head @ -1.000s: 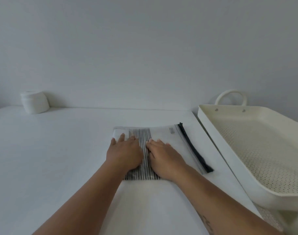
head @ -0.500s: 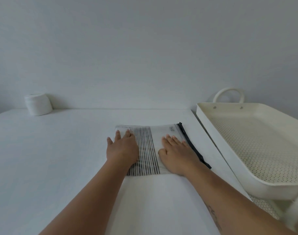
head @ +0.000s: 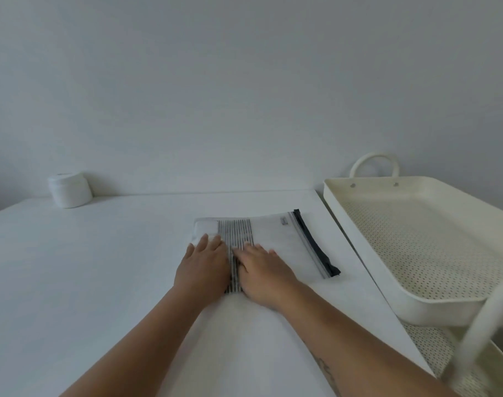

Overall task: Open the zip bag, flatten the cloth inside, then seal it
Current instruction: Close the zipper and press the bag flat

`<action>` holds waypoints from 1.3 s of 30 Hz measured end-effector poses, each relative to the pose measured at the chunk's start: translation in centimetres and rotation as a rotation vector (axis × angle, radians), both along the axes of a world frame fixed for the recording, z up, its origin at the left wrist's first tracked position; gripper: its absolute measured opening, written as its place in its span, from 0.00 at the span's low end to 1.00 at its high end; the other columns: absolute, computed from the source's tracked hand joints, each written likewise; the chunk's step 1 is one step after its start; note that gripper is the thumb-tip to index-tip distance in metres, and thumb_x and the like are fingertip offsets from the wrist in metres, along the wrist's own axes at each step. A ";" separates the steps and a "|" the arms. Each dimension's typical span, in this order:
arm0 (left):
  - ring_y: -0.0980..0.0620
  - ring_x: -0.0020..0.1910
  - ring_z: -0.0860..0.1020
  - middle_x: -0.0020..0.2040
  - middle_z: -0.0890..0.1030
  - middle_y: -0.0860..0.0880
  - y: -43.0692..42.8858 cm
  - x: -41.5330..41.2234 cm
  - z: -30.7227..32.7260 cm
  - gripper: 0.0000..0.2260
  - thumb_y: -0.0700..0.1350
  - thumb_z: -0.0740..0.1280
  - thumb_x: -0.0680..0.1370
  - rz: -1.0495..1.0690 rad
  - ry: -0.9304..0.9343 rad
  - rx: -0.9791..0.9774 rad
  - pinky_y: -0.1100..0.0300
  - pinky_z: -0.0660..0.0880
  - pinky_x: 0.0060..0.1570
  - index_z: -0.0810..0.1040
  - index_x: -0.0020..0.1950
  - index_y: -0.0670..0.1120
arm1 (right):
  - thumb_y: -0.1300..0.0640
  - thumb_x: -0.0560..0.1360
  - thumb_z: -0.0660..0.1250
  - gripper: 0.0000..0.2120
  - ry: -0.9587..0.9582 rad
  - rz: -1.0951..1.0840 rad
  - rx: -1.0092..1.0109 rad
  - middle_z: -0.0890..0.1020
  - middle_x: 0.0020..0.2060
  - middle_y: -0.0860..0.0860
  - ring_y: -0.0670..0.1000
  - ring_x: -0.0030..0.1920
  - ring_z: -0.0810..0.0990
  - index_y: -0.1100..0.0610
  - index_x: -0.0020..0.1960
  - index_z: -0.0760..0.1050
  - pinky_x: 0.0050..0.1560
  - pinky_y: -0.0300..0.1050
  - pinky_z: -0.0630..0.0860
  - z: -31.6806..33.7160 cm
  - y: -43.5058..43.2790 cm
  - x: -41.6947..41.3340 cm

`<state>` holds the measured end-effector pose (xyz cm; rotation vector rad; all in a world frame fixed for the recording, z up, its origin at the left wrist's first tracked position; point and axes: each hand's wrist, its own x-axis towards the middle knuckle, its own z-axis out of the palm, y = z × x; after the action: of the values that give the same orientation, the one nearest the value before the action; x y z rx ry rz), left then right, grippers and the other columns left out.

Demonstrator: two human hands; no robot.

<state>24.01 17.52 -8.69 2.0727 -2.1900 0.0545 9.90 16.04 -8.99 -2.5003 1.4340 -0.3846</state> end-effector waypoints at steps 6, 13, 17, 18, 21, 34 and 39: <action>0.44 0.78 0.48 0.80 0.53 0.45 0.7 -0.1 0.1 0.24 0.49 0.49 0.82 -0.024 -0.121 0.005 0.44 0.50 0.75 0.55 0.77 0.43 | 0.39 0.80 0.41 0.30 0.188 -0.116 0.034 0.43 0.79 0.50 0.51 0.79 0.42 0.46 0.79 0.43 0.76 0.55 0.39 -1.0 -1.1 -3.3; 0.46 0.64 0.69 0.63 0.74 0.48 3.1 -0.7 1.1 0.16 0.50 0.51 0.79 -0.055 -0.084 -0.023 0.50 0.68 0.62 0.73 0.59 0.46 | 0.41 0.76 0.48 0.25 0.380 -0.213 0.080 0.76 0.66 0.54 0.56 0.62 0.74 0.54 0.61 0.74 0.71 0.56 0.59 2.9 0.0 -7.0; 0.45 0.65 0.70 0.62 0.76 0.45 1.2 -0.5 2.8 0.15 0.44 0.53 0.80 0.019 0.156 -0.114 0.50 0.68 0.60 0.74 0.61 0.42 | 0.51 0.79 0.52 0.20 0.137 -0.236 -0.077 0.73 0.67 0.54 0.57 0.64 0.72 0.55 0.66 0.71 0.60 0.51 0.70 5.2 -1.8 -5.8; 0.44 0.68 0.67 0.66 0.74 0.43 0.4 -0.6 3.1 0.16 0.43 0.52 0.81 0.039 0.194 -0.088 0.50 0.65 0.64 0.73 0.64 0.40 | 0.52 0.79 0.51 0.21 0.098 -0.203 -0.070 0.70 0.71 0.54 0.57 0.68 0.69 0.55 0.70 0.68 0.64 0.52 0.69 5.1 -2.7 -4.9; 0.43 0.76 0.57 0.77 0.62 0.40 -1.5 -0.8 2.7 0.19 0.43 0.51 0.82 0.055 0.144 0.066 0.48 0.56 0.73 0.68 0.70 0.38 | 0.54 0.81 0.50 0.24 0.082 -0.060 -0.024 0.60 0.77 0.54 0.56 0.75 0.59 0.55 0.76 0.59 0.73 0.54 0.60 3.7 -4.9 -1.5; 0.47 0.78 0.43 0.80 0.44 0.45 -2.5 -0.9 0.5 0.28 0.49 0.46 0.80 0.088 0.007 0.124 0.47 0.45 0.76 0.48 0.79 0.41 | 0.38 0.78 0.41 0.32 0.245 -0.132 0.036 0.43 0.79 0.49 0.50 0.78 0.42 0.49 0.79 0.41 0.76 0.56 0.39 -0.8 -9.2 -2.8; 0.48 0.79 0.44 0.81 0.45 0.45 -2.5 -0.8 0.7 0.28 0.49 0.47 0.80 0.073 0.050 0.113 0.49 0.45 0.76 0.49 0.79 0.41 | 0.38 0.78 0.41 0.35 0.304 -0.242 0.065 0.42 0.79 0.52 0.50 0.78 0.40 0.53 0.79 0.40 0.76 0.55 0.37 -0.1 -8.9 -6.5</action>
<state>23.18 15.06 -8.04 2.1877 -2.1354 -0.1159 3.44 7.13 -9.12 -2.4174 1.8390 0.0059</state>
